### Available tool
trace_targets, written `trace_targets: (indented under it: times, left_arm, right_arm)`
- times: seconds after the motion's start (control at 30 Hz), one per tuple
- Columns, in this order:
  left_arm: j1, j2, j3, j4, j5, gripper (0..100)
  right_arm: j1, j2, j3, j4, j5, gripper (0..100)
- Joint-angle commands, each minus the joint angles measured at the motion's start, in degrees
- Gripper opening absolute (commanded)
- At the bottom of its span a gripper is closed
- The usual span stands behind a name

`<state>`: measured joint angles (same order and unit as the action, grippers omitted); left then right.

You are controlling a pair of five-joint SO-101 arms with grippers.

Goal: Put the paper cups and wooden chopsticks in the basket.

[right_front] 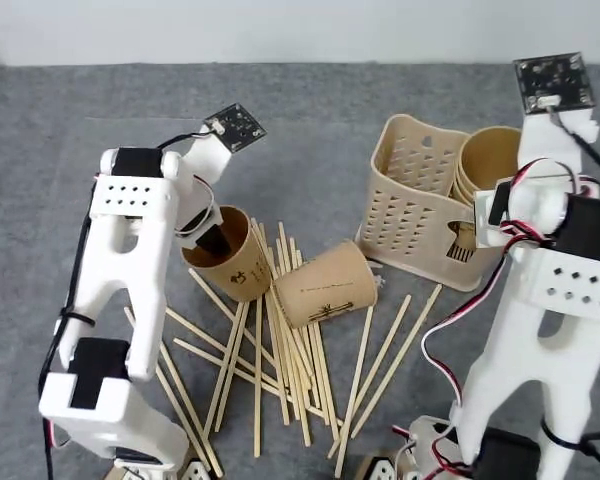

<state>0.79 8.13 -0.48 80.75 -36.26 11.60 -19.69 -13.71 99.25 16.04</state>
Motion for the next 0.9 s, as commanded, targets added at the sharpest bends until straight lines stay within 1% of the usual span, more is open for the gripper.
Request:
trace_targets:
  times: [0.0,0.07,0.23,0.33,0.47,0.57,0.63,0.73,0.87]
  left_arm:
    - [0.35,-0.35,-2.68,-1.14,-0.26,31]
    - [0.35,0.79,-2.68,-0.97,-0.26,31]
    - [0.35,4.92,-3.12,-1.14,-0.26,26]
    - [0.53,4.31,-3.12,-1.14,-0.26,23]
    - [1.85,1.14,-2.95,-0.35,-0.26,14]
    - [3.78,-2.11,-2.95,1.76,-0.26,5]
    - [5.1,-4.31,-2.95,3.34,-0.26,1]
    - [6.59,-7.38,-2.95,5.19,-0.26,1]
    - [7.74,-11.69,-3.03,6.42,-0.09,1]
  right_arm:
    - [-0.57,-3.03,-1.32,0.57,0.62,1.1]
    - [-0.48,-3.03,-1.32,0.57,0.62,1.1]
    - [-0.31,-3.03,-1.32,0.57,0.62,0.9]
    - [-0.22,-3.12,-1.49,0.57,0.62,0.9]
    - [-0.13,-3.47,-1.76,0.57,0.62,0.9]
    - [-0.13,-5.85,-1.76,0.48,0.62,0.9]
    - [-0.04,-8.22,-1.76,0.48,0.62,0.9]
    - [0.04,-11.65,-1.76,0.04,0.62,0.9]
    - [3.82,-14.64,-1.76,-0.04,0.62,0.9]
